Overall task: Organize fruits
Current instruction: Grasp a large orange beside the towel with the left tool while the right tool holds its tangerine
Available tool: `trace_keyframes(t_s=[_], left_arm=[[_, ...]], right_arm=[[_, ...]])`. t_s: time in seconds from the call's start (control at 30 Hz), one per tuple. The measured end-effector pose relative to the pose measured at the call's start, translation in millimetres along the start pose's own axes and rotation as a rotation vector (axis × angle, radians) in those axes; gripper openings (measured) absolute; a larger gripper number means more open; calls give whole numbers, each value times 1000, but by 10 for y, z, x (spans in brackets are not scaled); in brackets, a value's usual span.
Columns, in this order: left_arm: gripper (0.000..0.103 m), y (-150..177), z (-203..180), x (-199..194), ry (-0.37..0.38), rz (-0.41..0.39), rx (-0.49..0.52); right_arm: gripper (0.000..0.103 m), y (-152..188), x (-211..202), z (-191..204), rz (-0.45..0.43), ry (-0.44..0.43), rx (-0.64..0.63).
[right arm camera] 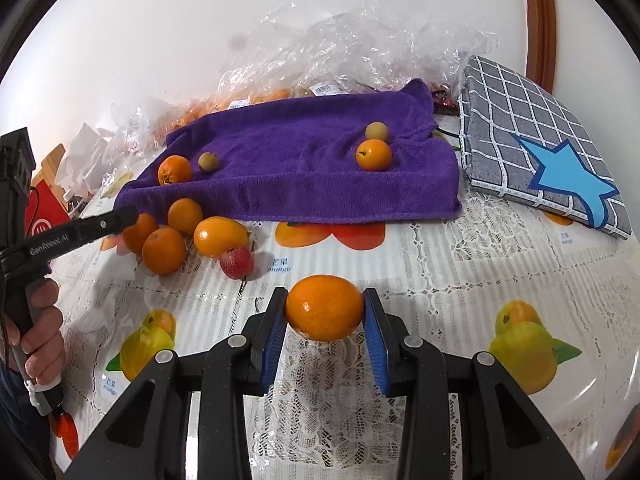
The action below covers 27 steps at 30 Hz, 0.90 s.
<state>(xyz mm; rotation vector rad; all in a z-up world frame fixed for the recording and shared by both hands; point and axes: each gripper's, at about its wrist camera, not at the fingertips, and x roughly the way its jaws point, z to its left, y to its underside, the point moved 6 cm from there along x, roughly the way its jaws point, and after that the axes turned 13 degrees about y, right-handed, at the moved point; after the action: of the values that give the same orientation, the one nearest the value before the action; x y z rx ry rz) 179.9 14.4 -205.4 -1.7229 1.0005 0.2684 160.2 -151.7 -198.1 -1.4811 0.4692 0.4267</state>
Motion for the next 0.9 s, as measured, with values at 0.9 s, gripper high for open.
trace_keyframes(t_s=[0.9], left_arm=[[39,19,-19,7,48,-6,-10]], right_arm=[[37,31,-8,-33,0,-9,8]])
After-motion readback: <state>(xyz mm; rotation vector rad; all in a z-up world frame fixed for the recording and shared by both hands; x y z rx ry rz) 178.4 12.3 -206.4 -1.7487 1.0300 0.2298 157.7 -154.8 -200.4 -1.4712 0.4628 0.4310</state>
